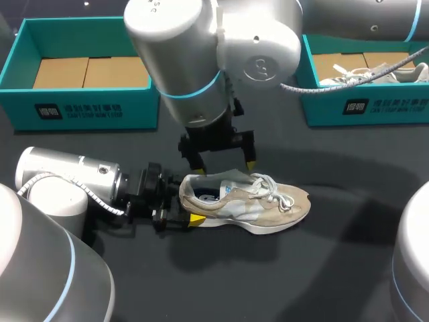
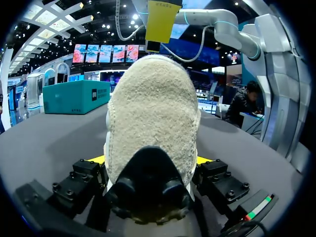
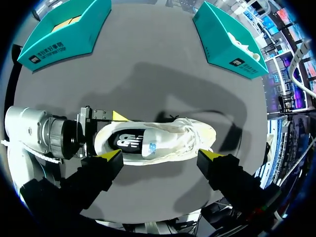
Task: Take the shoe out of the shoebox, open the shoe tongue, remove and reinsert the insole, then place the shoe into the shoebox
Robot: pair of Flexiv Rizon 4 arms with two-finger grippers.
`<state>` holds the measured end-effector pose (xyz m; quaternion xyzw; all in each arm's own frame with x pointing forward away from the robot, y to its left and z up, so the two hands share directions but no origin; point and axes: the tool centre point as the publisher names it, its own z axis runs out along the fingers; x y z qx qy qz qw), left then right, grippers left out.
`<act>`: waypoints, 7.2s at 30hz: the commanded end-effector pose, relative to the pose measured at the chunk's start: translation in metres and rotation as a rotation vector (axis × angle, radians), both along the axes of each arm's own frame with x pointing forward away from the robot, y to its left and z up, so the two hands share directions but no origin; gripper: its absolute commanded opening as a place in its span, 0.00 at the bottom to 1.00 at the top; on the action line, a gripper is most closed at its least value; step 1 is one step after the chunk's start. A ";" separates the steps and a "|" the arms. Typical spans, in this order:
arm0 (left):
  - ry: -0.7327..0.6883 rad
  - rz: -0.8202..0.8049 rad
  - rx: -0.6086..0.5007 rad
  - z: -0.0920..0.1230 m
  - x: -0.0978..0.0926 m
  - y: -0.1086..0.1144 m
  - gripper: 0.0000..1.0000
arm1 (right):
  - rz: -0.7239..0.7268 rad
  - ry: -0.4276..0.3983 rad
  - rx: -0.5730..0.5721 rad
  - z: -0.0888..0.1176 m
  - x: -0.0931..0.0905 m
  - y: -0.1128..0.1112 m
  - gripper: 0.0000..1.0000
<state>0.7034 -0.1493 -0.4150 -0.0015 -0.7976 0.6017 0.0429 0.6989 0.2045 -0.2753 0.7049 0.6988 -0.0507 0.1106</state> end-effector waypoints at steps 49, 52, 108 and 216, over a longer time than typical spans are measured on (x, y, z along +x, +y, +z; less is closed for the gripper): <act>-0.001 0.002 0.000 0.000 -0.001 0.001 0.00 | -0.367 -0.155 -0.184 -0.077 -0.009 -0.009 0.94; -0.001 0.002 0.000 0.000 -0.001 0.001 0.00 | -0.379 -0.164 -0.183 -0.080 -0.011 -0.012 0.94; -0.001 0.002 0.000 0.000 -0.001 0.001 0.00 | -0.363 -0.045 -0.170 -0.043 -0.009 -0.042 0.00; -0.001 0.002 0.000 0.000 -0.001 0.001 0.00 | 0.360 -0.060 -0.079 0.064 -0.002 -0.069 0.16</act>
